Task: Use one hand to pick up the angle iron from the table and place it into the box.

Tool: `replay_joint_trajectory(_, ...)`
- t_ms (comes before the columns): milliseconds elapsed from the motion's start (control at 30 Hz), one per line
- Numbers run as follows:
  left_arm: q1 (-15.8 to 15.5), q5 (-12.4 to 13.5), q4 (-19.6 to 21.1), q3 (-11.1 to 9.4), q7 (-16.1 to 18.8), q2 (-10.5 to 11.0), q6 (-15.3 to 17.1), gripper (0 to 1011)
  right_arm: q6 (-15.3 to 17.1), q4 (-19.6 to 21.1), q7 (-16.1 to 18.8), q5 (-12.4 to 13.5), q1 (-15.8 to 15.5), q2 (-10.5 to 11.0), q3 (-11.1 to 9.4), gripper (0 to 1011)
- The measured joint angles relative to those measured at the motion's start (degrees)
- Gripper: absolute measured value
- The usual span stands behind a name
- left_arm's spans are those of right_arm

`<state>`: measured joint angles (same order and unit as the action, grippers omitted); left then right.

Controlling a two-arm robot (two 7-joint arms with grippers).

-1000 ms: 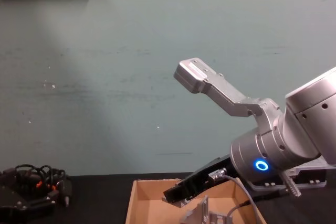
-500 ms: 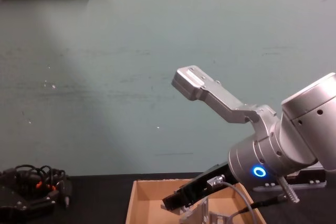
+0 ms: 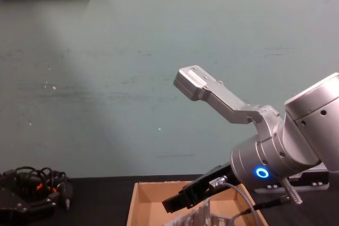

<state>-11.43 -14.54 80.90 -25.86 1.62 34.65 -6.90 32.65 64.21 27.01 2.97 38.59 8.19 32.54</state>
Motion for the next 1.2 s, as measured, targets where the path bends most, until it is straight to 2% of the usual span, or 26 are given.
replay_joint_trajectory(133, 0.00, 0.00, 0.00, 0.00, 0.00, 0.00, 0.00, 1011, -0.01, 0.03, 0.00, 0.03, -0.01, 0.01, 0.00, 663)
replay_joint_trajectory(167, 0.00, 0.00, 0.00, 0.00, 0.00, 0.00, 0.00, 1011, -0.01, 0.04, 0.00, 0.03, -0.02, 0.02, 0.00, 721)
replay_joint_trajectory(533, 0.00, 0.00, 0.00, 0.00, 0.00, 0.00, 0.00, 1011, -0.06, 0.12, -0.04, 0.09, -0.02, 0.06, 0.00, 993)
replay_joint_trajectory(900, 0.00, 0.00, 0.00, 0.00, 0.00, 0.00, 0.00, 1011, -0.67, 1.03, -0.06, 0.19, -0.45, 0.29, -0.34, 1003)
replay_joint_trajectory(1133, 0.00, -0.01, 0.00, 0.00, 0.00, 0.00, 0.00, 1011, -2.17, 7.41, -0.09, 1.77, -3.78, 1.97, -2.30, 1003)
replay_joint_trajectory(1200, 0.00, 0.00, 0.00, 0.00, 0.00, 0.00, 0.00, 1011, -3.27, 10.37, -0.47, 2.32, -5.51, 2.95, -3.03, 1003)
